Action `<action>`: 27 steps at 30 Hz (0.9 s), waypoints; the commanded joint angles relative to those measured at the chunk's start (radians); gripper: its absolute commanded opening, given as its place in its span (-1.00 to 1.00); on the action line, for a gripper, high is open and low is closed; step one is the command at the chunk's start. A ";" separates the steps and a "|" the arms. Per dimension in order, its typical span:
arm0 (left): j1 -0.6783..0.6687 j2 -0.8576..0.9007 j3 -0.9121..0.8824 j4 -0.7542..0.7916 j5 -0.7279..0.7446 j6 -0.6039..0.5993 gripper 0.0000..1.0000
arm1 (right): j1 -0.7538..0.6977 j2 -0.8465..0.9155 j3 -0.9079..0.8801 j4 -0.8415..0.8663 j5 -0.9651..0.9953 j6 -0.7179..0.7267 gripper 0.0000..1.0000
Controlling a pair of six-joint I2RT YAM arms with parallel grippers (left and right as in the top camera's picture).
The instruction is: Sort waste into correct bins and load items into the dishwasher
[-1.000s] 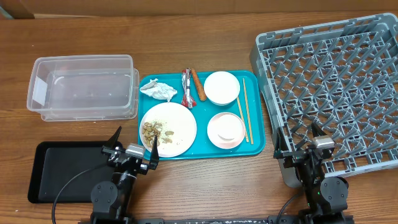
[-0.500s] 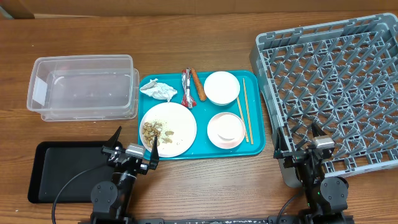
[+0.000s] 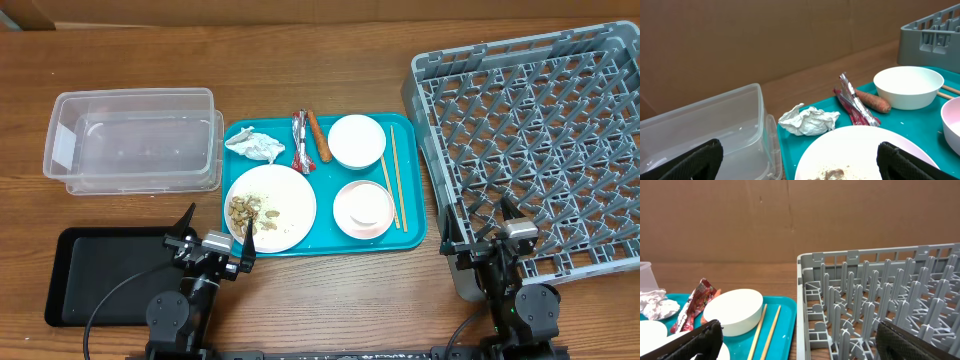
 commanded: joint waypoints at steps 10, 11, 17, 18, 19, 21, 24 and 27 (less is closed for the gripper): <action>0.005 -0.010 -0.005 0.002 0.011 0.011 1.00 | -0.003 -0.009 -0.010 0.008 0.003 -0.002 1.00; 0.004 -0.010 -0.005 0.002 0.020 0.011 1.00 | -0.003 -0.009 -0.010 0.008 0.011 -0.004 1.00; 0.005 -0.010 -0.005 0.114 0.096 -0.109 1.00 | -0.003 -0.009 -0.010 0.008 0.010 -0.006 1.00; 0.005 -0.010 -0.005 0.151 0.122 -0.193 1.00 | -0.003 -0.009 -0.010 0.012 0.006 -0.006 1.00; 0.005 -0.010 -0.005 0.175 0.143 -0.262 1.00 | -0.003 -0.009 -0.010 0.018 0.005 -0.006 1.00; 0.005 -0.010 0.005 0.203 0.183 -0.396 1.00 | -0.003 -0.009 -0.010 0.053 -0.017 0.005 1.00; 0.005 -0.010 0.049 0.197 0.227 -0.469 1.00 | -0.003 -0.009 -0.010 0.082 -0.087 0.005 1.00; 0.005 0.006 0.134 0.171 0.231 -0.463 1.00 | -0.003 -0.009 -0.009 0.119 -0.164 0.006 1.00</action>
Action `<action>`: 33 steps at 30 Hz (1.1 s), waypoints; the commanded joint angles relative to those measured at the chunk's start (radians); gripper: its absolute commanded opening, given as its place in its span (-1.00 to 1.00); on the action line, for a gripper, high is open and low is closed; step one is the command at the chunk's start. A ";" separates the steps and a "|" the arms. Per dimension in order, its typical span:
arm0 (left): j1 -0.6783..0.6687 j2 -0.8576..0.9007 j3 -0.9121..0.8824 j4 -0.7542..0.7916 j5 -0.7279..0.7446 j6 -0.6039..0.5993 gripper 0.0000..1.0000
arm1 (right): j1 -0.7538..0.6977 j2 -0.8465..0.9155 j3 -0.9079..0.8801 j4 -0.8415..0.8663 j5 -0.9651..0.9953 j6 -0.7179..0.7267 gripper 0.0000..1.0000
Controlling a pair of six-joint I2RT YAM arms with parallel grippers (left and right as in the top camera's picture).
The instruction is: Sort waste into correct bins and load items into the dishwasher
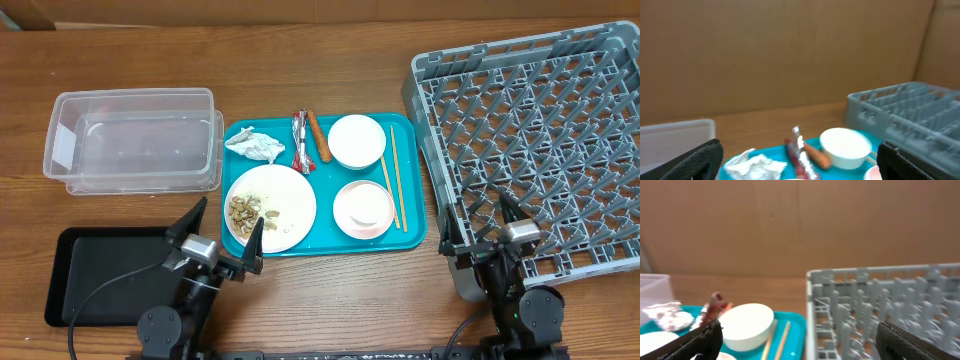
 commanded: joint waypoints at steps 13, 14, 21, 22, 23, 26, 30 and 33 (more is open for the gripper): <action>-0.002 0.782 0.959 -0.628 0.107 0.096 1.00 | -0.003 0.158 0.352 -0.285 -0.108 0.126 1.00; -0.026 0.937 1.106 -0.716 0.160 0.096 1.00 | -0.003 0.251 0.453 -0.373 -0.109 0.126 1.00; -0.172 1.343 1.448 -0.893 0.324 0.082 1.00 | -0.003 0.705 0.878 -0.748 -0.109 0.096 1.00; -0.183 1.372 1.462 -0.892 0.357 0.054 1.00 | -0.003 0.768 0.931 -0.788 -0.109 0.092 1.00; -0.191 1.398 1.470 -0.893 0.398 0.024 1.00 | -0.003 0.827 0.981 -0.816 -0.112 0.093 1.00; -0.204 1.459 1.472 -0.885 0.515 -0.002 1.00 | -0.003 1.004 1.137 -0.893 -0.246 0.112 1.00; -0.257 1.514 1.472 -0.981 0.371 -0.002 1.00 | -0.003 1.175 1.292 -0.993 -0.393 0.112 1.00; -0.333 1.534 1.472 -1.061 0.161 0.010 1.00 | -0.022 1.243 1.355 -1.010 -0.387 0.160 1.00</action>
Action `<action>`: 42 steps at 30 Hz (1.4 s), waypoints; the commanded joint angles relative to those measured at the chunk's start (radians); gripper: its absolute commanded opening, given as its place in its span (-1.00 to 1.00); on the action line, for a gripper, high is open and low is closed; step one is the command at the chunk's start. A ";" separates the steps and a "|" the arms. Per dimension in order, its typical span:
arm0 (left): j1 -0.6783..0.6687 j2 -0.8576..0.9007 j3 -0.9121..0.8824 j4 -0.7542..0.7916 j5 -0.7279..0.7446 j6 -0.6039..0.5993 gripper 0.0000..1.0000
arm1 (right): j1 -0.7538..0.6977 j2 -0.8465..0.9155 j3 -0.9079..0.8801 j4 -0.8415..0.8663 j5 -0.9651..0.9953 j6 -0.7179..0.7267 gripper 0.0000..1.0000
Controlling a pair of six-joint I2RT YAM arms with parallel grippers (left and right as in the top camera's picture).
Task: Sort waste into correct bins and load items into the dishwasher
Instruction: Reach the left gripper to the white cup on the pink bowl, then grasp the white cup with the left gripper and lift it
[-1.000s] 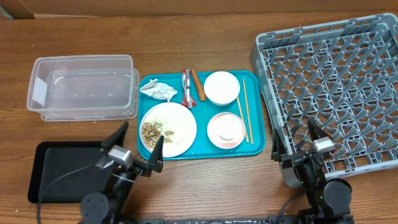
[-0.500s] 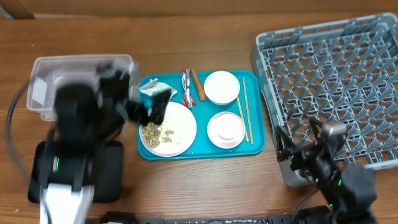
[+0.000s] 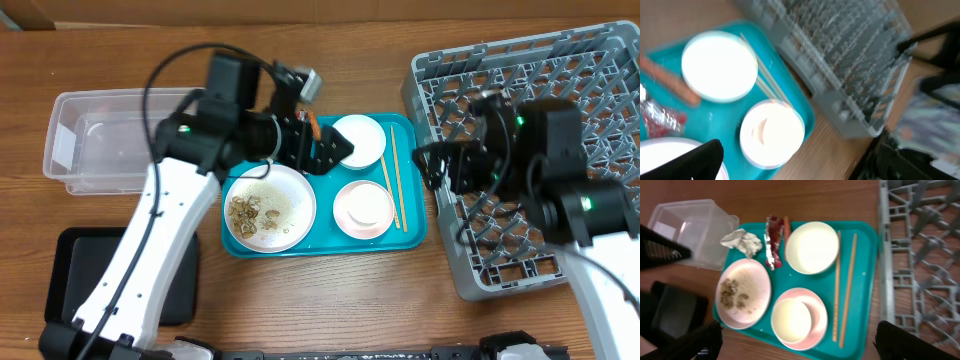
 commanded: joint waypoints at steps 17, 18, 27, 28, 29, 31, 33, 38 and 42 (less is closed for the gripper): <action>-0.299 0.238 0.027 -0.064 -0.524 -0.105 0.79 | -0.333 0.062 0.095 -0.070 -0.023 0.200 1.00; -0.299 0.263 0.027 -0.064 -0.496 -0.105 0.73 | -0.333 0.062 0.095 -0.077 -0.009 0.200 1.00; -0.307 0.370 0.027 -0.033 -0.476 -0.081 -0.26 | -0.333 0.072 0.095 -0.095 0.008 0.200 1.00; -0.306 0.370 0.027 -0.025 -0.476 -0.080 -0.29 | -0.333 0.075 0.095 -0.096 0.008 0.200 1.00; -0.306 0.370 0.027 -0.015 -0.476 -0.073 -0.35 | -0.333 0.079 0.095 -0.099 0.009 0.200 1.00; -0.306 0.370 0.027 -0.006 -0.479 -0.056 -0.41 | -0.333 0.085 0.095 -0.104 0.009 0.200 1.00; -0.306 0.370 0.027 -0.003 -0.496 -0.044 -0.42 | -0.333 0.093 0.095 -0.110 0.009 0.200 1.00; -0.307 0.378 0.027 -0.008 -0.494 -0.032 -0.23 | -0.333 0.109 0.095 -0.115 0.009 0.200 1.00; -0.307 0.380 0.026 -0.007 -0.494 -0.032 -0.49 | -0.333 0.113 0.095 -0.117 0.009 0.199 1.00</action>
